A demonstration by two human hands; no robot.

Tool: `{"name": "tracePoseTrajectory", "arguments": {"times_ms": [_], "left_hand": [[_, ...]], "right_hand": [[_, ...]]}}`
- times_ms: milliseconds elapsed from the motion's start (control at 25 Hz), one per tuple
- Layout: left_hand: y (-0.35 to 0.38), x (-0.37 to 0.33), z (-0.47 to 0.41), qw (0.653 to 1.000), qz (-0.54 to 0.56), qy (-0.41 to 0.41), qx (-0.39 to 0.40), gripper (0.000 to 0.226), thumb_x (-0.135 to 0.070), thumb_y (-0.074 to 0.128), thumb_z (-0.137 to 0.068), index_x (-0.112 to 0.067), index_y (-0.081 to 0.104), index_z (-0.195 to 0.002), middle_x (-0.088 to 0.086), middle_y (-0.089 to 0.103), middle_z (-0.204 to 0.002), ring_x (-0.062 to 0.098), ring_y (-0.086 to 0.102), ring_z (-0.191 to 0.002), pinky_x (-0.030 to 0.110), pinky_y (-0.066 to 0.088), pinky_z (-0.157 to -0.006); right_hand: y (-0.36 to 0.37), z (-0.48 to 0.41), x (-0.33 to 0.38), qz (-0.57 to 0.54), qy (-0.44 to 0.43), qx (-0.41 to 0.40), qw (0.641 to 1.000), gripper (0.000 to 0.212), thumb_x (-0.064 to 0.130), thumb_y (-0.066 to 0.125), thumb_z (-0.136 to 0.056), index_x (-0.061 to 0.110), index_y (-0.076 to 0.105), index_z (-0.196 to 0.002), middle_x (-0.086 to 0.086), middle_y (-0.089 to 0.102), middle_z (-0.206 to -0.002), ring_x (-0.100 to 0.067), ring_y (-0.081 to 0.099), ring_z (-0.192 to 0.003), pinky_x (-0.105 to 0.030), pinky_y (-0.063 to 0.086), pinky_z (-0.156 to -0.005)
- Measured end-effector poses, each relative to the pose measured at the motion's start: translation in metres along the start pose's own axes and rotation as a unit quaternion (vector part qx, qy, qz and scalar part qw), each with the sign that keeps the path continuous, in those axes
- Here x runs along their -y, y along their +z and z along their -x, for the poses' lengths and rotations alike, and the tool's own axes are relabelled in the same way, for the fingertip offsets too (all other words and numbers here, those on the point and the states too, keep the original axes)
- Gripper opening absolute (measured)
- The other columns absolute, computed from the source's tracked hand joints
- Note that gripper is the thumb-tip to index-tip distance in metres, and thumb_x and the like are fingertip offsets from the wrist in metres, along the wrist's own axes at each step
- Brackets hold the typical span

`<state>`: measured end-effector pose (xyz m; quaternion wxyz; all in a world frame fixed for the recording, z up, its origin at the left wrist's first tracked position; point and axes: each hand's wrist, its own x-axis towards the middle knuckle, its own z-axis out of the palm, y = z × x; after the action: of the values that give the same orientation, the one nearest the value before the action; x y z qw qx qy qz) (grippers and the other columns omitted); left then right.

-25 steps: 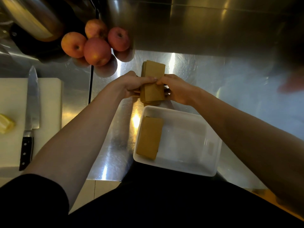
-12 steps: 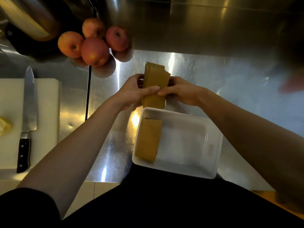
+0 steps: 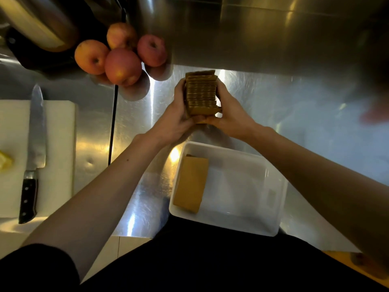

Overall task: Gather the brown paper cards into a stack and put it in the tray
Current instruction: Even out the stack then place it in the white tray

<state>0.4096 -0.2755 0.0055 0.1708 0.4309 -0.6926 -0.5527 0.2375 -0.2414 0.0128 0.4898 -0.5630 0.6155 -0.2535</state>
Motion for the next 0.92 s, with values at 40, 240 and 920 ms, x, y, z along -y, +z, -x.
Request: {"name": "tracePoseTrajectory", "arguments": {"times_ms": [40, 240, 920], "left_hand": [[0.002, 0.002, 0.001, 1.0, -0.004, 0.003, -0.004, 0.092, -0.01, 0.071, -0.085, -0.002, 0.003, -0.147, -0.012, 0.044, -0.128, -0.014, 0.051, -0.114, 0.007, 0.041, -0.09], [0.008, 0.008, 0.001, 1.0, -0.016, 0.003, 0.022, 0.101, -0.027, 0.068, -0.089, -0.01, -0.009, -0.152, -0.002, 0.039, -0.147, -0.015, 0.043, -0.122, 0.007, 0.034, -0.1], [0.015, 0.008, -0.005, 0.999, -0.042, -0.018, 0.007, 0.104, -0.018, 0.069, -0.087, -0.016, -0.011, -0.153, 0.004, 0.029, -0.157, 0.014, 0.037, -0.138, 0.018, 0.032, -0.11]], "right_hand": [[0.001, 0.001, 0.0, 0.014, -0.005, -0.002, 1.0, 0.087, 0.027, 0.075, -0.081, 0.018, 0.02, -0.147, 0.001, 0.042, -0.144, -0.001, 0.039, -0.12, 0.001, 0.033, -0.091], [0.005, 0.003, -0.011, 0.034, 0.006, 0.012, 0.999, 0.096, 0.022, 0.075, -0.082, 0.013, 0.009, -0.151, -0.007, 0.044, -0.144, -0.019, 0.046, -0.129, -0.014, 0.033, -0.1], [0.008, -0.006, -0.02, 0.028, 0.018, -0.002, 0.999, 0.098, 0.022, 0.076, -0.08, 0.009, 0.01, -0.151, -0.007, 0.047, -0.141, -0.004, 0.045, -0.114, 0.004, 0.033, -0.085]]}}
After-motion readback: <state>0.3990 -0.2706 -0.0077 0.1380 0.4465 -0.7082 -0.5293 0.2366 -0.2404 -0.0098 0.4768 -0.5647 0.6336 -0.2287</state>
